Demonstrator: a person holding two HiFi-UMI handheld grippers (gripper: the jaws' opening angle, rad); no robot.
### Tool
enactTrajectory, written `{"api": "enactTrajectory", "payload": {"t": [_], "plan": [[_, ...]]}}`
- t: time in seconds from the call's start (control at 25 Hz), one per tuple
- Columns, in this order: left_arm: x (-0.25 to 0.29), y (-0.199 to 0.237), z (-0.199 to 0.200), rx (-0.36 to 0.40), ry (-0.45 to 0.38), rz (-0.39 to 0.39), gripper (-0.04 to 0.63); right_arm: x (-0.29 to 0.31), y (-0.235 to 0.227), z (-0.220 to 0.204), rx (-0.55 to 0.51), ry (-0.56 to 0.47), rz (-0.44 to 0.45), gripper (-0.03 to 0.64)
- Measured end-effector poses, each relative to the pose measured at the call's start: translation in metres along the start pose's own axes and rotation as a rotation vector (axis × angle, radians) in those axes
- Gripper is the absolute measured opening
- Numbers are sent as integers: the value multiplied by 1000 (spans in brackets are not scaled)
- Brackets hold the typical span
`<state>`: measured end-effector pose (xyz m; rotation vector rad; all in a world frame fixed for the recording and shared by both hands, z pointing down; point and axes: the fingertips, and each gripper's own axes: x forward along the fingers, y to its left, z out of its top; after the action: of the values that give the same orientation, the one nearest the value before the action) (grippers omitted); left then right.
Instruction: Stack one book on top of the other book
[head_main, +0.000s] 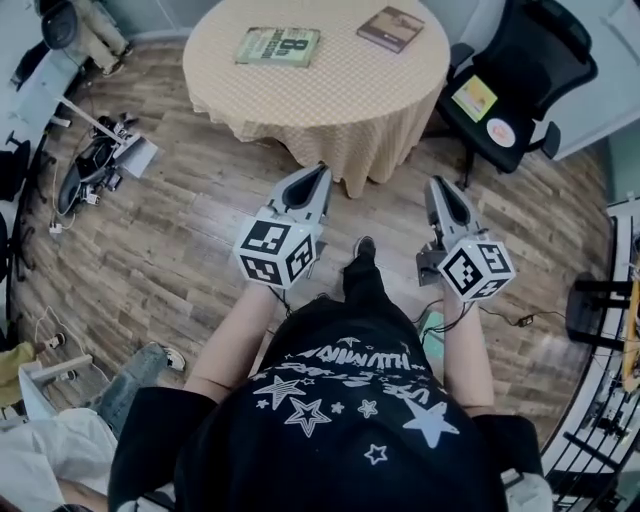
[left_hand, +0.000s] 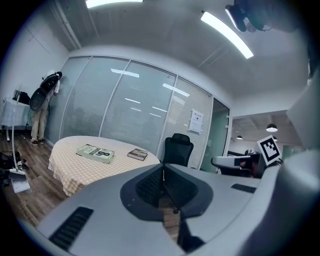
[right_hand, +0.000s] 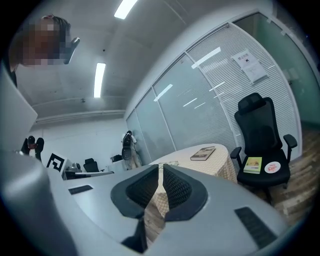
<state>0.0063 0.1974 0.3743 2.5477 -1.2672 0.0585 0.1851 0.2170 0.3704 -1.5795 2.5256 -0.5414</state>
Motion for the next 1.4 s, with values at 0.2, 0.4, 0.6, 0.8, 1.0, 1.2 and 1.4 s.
{"api": "enactTrajectory", "payload": {"t": [0.2,0.4,0.6,0.8,1.0,1.2,1.4], "plan": [[30,23,6,15,8,32,12,42,-29,3,25,8,21,43],[65,47,11,4,29,67,12,87,-61,12,64,6,34,43],[105,60,12,-15,58,83,12,112,-93,25,86,-3,38,43],[151,54,21,4,67,68,12,125,-132,43,97,-20,19,43],[188,46,31,21,64,62,12,135,-161,56,88,-23,24,43],[217,42,34,37,67,69,12,142,-189,65,109,-37,27,43],[240,36,37,51,64,69,12,152,-197,70,90,-25,62,43]]}}
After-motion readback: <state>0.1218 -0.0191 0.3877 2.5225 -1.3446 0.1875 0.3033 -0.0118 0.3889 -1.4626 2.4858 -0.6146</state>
